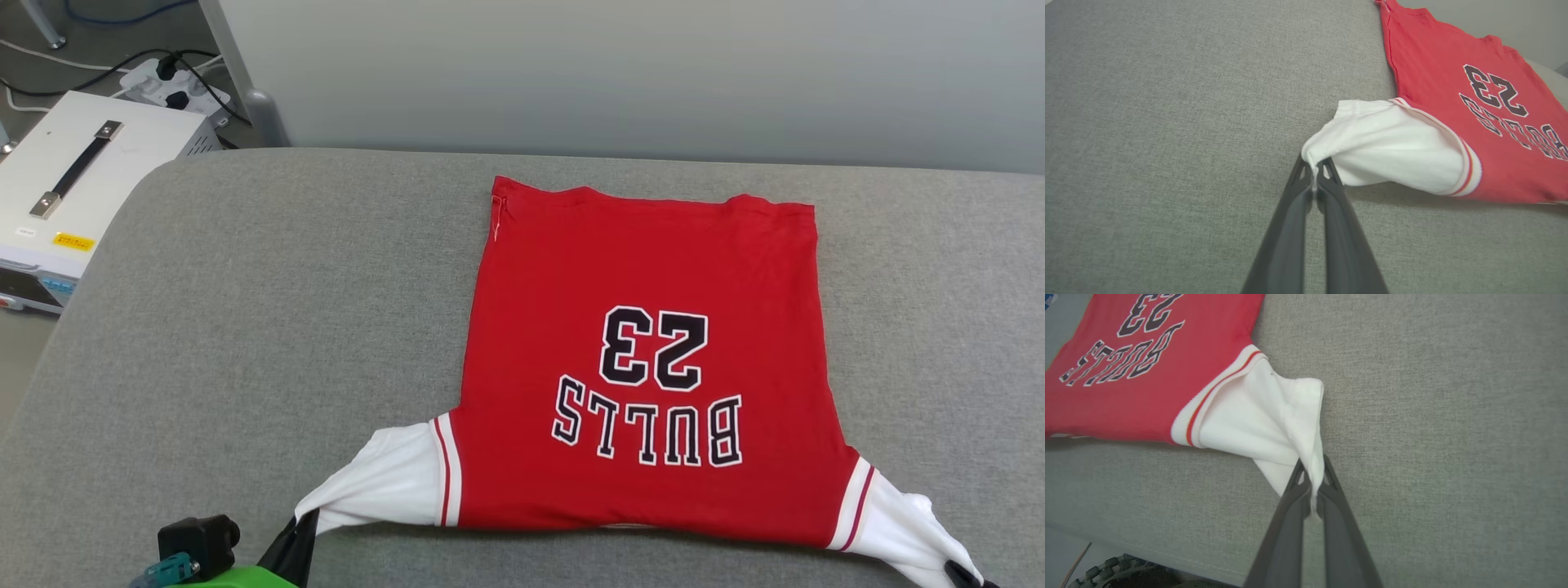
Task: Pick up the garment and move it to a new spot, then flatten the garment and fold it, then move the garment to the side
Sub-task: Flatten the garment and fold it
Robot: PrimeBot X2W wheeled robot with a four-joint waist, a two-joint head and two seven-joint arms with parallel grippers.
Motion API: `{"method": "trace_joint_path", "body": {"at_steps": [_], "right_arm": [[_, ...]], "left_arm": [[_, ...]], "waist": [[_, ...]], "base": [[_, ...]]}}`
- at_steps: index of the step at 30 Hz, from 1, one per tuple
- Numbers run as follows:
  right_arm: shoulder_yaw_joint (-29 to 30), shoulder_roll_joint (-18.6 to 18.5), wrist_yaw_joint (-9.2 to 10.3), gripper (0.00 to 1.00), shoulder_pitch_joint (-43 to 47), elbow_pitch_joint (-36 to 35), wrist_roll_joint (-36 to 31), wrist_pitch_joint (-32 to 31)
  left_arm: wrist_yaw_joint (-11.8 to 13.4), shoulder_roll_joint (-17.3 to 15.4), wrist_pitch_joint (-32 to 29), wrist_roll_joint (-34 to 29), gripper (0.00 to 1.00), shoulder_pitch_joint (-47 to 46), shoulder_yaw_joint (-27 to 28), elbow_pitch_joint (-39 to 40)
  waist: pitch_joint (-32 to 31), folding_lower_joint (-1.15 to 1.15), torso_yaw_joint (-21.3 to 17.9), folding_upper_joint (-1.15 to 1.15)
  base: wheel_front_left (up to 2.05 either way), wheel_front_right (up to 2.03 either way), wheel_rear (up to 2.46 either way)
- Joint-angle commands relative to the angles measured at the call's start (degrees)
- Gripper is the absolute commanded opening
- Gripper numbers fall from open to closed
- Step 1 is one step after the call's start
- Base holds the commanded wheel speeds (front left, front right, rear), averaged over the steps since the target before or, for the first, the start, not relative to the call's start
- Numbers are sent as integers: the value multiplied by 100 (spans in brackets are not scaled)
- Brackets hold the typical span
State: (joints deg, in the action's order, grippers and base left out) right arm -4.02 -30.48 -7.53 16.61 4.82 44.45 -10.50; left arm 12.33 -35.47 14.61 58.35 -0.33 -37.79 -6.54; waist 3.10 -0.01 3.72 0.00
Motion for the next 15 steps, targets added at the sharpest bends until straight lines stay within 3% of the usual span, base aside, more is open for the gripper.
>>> {"method": "trace_joint_path", "body": {"at_steps": [1,2,3,4,5,6,15], "right_arm": [[104,68,4,0,70,-100,-78,-130],[158,125,4,0,77,-162,-114,-206],[220,198,4,9,60,-233,-151,-291],[261,253,4,33,35,-281,-171,-354],[301,298,4,80,-17,-339,-224,-412],[320,313,4,100,-75,-384,-290,-441],[795,133,4,100,-1395,-903,-839,-363]], "left_arm": [[-17,34,36,-89,0,38,41,-35],[-30,59,36,-105,0,19,41,-45],[-48,85,36,-129,0,-10,38,-55],[-62,103,36,-154,0,-40,32,-65],[-69,122,37,-191,0,-84,28,-79],[-77,139,37,-217,0,-117,24,-89],[-175,299,38,-562,0,-571,37,36]], "waist": [[12,1,10,0],[26,1,10,0],[50,1,8,0],[68,1,10,0],[98,1,8,0],[123,1,5,0],[539,1,112,0]], "base": [[0,0,0],[0,0,0],[0,0,0],[0,0,0],[0,0,0],[0,0,0],[0,0,0]]}}
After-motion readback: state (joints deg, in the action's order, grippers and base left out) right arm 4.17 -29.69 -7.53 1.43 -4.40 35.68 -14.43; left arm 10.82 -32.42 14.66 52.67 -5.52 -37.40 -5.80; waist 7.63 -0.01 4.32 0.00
